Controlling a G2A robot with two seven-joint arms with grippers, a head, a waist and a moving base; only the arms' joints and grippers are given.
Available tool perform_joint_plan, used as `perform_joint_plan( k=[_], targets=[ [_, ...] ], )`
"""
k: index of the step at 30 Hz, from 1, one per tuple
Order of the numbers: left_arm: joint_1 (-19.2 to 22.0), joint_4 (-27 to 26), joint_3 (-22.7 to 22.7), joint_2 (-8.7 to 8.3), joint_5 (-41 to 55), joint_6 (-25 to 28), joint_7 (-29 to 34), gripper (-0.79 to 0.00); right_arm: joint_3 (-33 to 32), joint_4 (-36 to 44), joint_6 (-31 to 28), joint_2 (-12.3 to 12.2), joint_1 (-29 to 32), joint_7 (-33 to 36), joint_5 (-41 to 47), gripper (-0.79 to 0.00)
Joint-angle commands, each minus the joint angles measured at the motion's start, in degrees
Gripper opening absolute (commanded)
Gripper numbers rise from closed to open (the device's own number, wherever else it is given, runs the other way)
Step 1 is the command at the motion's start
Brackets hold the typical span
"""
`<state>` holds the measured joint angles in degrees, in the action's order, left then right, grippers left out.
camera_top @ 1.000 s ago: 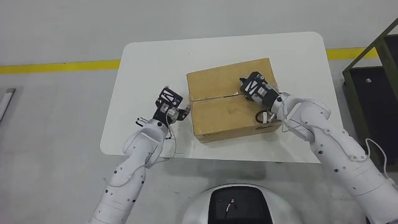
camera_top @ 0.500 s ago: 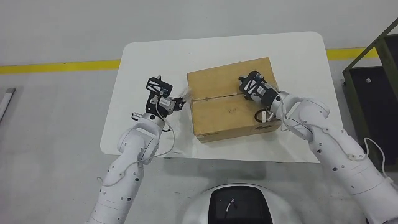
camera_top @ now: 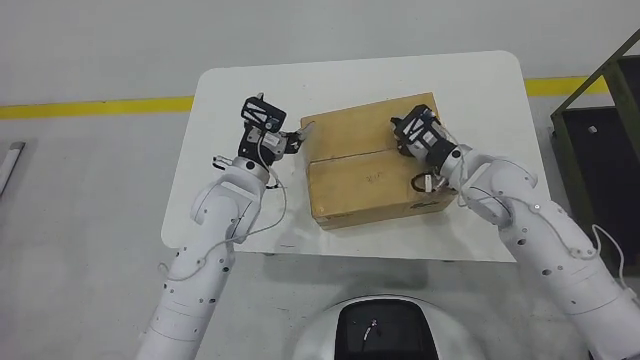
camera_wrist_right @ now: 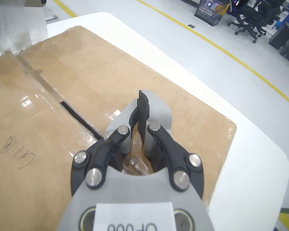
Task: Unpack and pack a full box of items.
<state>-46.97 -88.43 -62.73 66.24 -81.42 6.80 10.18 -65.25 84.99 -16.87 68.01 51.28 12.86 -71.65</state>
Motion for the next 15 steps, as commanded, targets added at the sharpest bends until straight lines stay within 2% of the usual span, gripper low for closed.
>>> perform_joint_plan(
  k=[1,5,15],
  targets=[
    [1.3,0.4,0.9,0.40,-0.3,-0.1,0.4,0.000,-1.6,0.6,1.7,0.0,-0.1,0.4,1.2,-0.785],
    [3.4,1.0,2.7,1.14,-0.6,0.3,0.5,0.000,-5.5,1.8,4.8,-0.4,-0.2,1.1,2.0,-0.785],
    [7.5,1.4,7.8,3.34,0.0,1.2,1.1,0.000,-14.8,3.8,5.6,-1.8,2.5,2.8,0.3,-0.785]
  ],
)
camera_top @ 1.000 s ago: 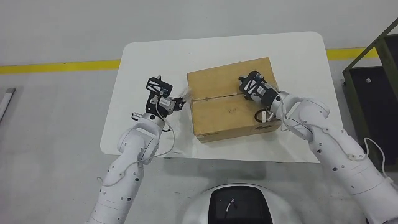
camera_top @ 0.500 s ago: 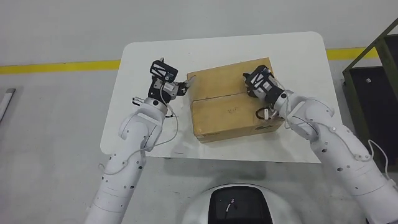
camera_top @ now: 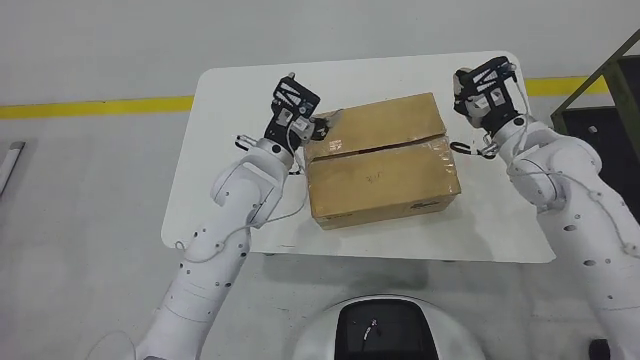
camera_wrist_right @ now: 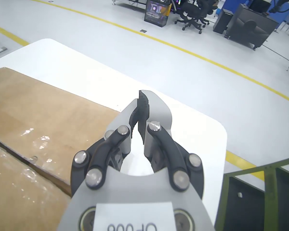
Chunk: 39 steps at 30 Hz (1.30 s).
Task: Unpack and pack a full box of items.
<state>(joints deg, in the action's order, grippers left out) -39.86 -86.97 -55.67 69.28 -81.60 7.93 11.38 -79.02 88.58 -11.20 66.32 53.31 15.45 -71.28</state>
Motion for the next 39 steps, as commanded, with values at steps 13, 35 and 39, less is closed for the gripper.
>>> perform_joint_plan(
  k=[13,35,39],
  targets=[
    [3.5,0.4,7.8,3.37,-0.2,1.5,0.0,0.000,-10.3,3.7,-1.1,-1.6,6.3,1.0,0.1,-0.785],
    [7.6,1.0,12.1,8.11,-0.2,0.8,2.8,0.000,-19.0,6.7,-5.9,-3.0,11.2,4.3,6.8,-0.730],
    [5.2,-1.6,7.5,7.07,-1.0,1.5,6.5,0.000,-18.3,5.9,-8.6,-3.0,9.4,8.8,13.1,-0.480]
  ],
)
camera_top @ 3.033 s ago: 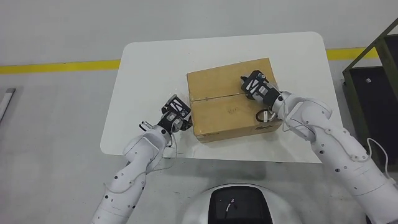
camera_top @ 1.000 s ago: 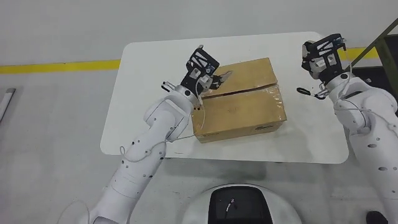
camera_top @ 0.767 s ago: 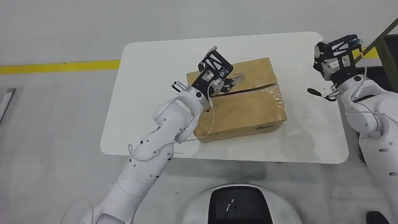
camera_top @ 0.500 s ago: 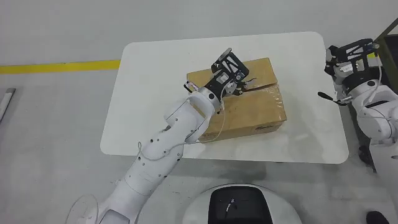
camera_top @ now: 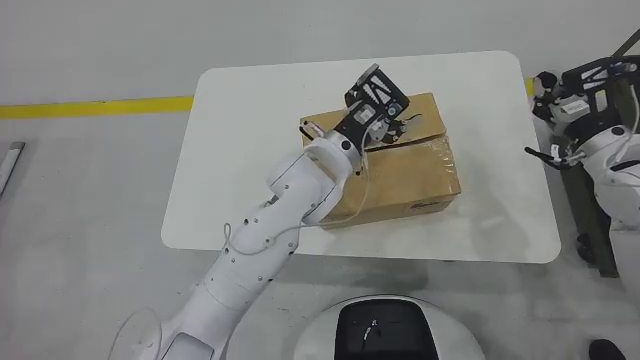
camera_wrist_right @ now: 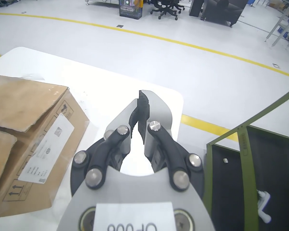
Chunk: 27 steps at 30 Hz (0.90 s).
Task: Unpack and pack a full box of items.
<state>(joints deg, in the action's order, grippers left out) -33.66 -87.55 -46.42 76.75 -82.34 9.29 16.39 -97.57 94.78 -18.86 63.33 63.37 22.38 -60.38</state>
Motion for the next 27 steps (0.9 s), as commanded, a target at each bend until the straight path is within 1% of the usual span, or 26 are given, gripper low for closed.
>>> perform_joint_plan(
  k=[1,2,4,5,7,8,13,17,21,23,27],
  targets=[
    [-2.0,-1.8,-3.2,-0.76,-0.6,0.3,2.9,0.000,0.9,-0.7,-2.3,-0.1,-1.3,4.3,4.0,-0.108],
    [-3.0,-2.9,-4.5,-1.11,-0.9,0.5,4.3,0.000,1.2,-0.9,-3.2,-0.2,-2.1,6.4,5.2,0.000],
    [-4.8,-4.8,-7.1,-1.75,-1.4,0.8,6.8,0.000,1.8,-1.4,-3.7,-0.3,-3.5,9.2,6.5,0.000],
    [-6.3,-6.4,-9.1,-2.26,-2.3,1.0,8.6,0.000,2.6,-1.7,-4.3,-0.3,-4.5,11.2,7.5,0.000],
    [-8.3,-8.2,-11.6,-2.88,-3.4,1.4,11.0,0.000,3.4,-2.2,-4.7,-0.4,-5.6,12.4,8.9,0.000],
    [-9.7,-9.6,-13.6,-3.35,-4.8,1.6,12.8,0.000,4.2,-2.2,-5.0,-0.4,-6.3,13.5,9.2,0.000],
    [-14.6,-13.1,-19.6,-4.62,-8.4,1.7,17.9,0.000,6.4,-1.7,-4.9,-0.4,-8.0,13.7,9.5,0.000],
    [-17.4,-14.2,-22.8,-5.21,-9.8,2.5,19.7,0.000,8.3,-1.6,-4.1,-0.5,-8.7,11.8,5.6,0.000],
    [-18.2,-13.7,-23.6,-5.39,-9.8,4.6,18.9,0.000,11.2,-2.9,-1.9,-0.2,-8.4,8.4,3.2,0.000],
    [-17.4,-13.0,-23.0,-5.30,-9.4,5.9,18.1,0.000,12.7,-3.0,-1.6,-0.1,-7.9,6.7,-0.1,0.000],
    [-15.1,-10.0,-20.6,-4.86,-9.6,7.2,15.4,0.000,14.0,-3.3,0.6,0.0,-6.6,4.0,-2.2,0.000]
  ],
)
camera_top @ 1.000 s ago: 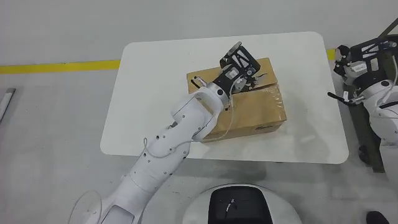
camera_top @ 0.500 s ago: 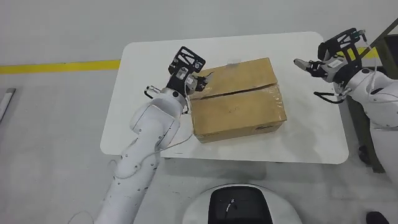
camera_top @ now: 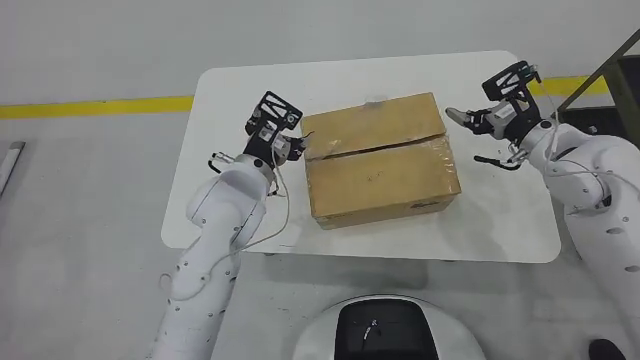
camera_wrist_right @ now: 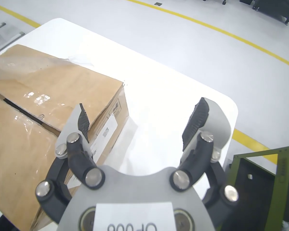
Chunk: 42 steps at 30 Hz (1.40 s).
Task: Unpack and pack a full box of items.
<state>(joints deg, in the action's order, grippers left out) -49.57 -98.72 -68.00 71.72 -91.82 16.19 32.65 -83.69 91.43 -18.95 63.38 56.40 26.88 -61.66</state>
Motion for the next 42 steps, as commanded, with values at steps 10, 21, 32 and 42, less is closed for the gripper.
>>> perform_joint_plan(
  k=[10,21,32,42],
  targets=[
    [6.2,8.4,6.9,1.54,-2.2,1.1,-3.6,0.000,-3.3,1.1,3.9,-0.6,2.8,-0.6,-3.3,0.000],
    [8.0,10.0,9.5,2.62,0.8,3.6,-4.9,0.000,-5.3,2.6,4.5,-0.9,4.3,0.1,-2.8,0.000],
    [9.5,8.8,15.2,4.42,3.2,4.1,-6.6,0.000,-8.8,3.1,5.0,-1.5,5.8,0.5,-2.8,0.000],
    [11.8,9.7,19.9,6.64,6.0,2.3,-8.7,0.000,-14.6,4.8,4.5,-2.3,8.9,1.3,-2.2,0.000]
  ],
)
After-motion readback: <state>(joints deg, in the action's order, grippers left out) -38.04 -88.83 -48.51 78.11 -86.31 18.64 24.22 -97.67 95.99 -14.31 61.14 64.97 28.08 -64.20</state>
